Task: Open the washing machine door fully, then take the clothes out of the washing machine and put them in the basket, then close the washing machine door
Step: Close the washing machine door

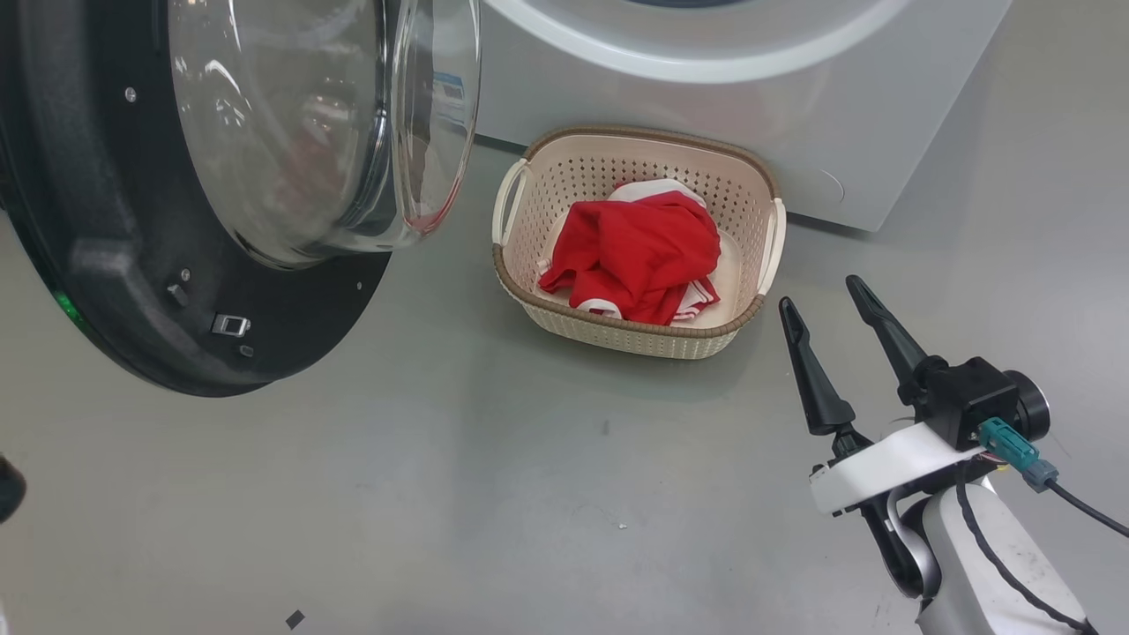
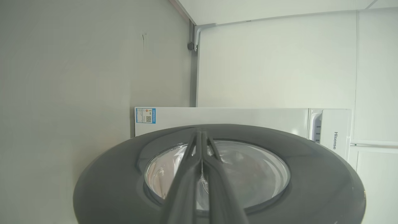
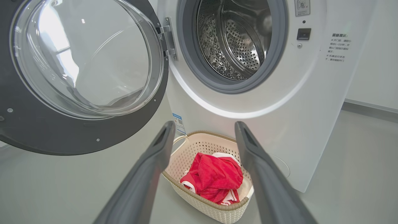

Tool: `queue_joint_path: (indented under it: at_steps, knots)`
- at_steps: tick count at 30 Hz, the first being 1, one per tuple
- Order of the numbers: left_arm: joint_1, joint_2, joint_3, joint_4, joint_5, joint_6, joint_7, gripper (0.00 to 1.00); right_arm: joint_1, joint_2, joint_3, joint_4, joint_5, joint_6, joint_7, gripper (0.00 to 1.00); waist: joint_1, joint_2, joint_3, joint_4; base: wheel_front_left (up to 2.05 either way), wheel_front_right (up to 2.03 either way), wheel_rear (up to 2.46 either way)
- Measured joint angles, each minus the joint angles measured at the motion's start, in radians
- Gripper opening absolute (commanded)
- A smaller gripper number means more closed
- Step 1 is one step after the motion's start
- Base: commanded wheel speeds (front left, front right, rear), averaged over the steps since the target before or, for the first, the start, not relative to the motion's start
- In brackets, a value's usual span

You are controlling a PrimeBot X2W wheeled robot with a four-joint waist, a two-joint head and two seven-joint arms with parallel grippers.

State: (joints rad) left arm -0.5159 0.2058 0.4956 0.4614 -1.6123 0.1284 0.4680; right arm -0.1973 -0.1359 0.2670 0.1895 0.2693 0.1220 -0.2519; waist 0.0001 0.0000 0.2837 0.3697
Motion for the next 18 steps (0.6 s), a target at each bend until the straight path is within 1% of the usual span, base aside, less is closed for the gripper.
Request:
queue_joint_path:
  at_steps: [5, 8, 10, 18]
  knots:
    - [-0.002, 0.003, -0.03, 0.053, -0.004, 0.0, 0.051, 0.0, 0.0, 0.003, 0.003, 0.001, 0.0, 0.0, 0.0, 1.0, 0.0, 0.0, -0.002, -0.004, 0.0, 0.0, 0.0]
    - [-0.002, 0.003, -0.051, 0.058, -0.011, 0.0, 0.088, 0.0, 0.0, 0.004, 0.003, 0.002, 0.0, 0.0, 0.0, 1.0, 0.0, 0.0, -0.004, -0.008, 0.0, 0.0, 0.0]
    - [-0.003, 0.003, -0.062, 0.069, -0.038, 0.0, 0.12, 0.0, 0.0, 0.006, 0.003, 0.002, 0.0, 0.0, 0.0, 1.0, 0.0, 0.0, -0.005, -0.011, 0.0, 0.0, 0.0]
    - [-0.018, 0.005, -0.081, 0.068, -0.062, 0.0, 0.188, 0.0, -0.001, 0.008, -0.001, 0.002, 0.0, 0.0, 0.0, 1.0, 0.0, 0.0, -0.002, -0.02, 0.0, 0.0, 0.0]
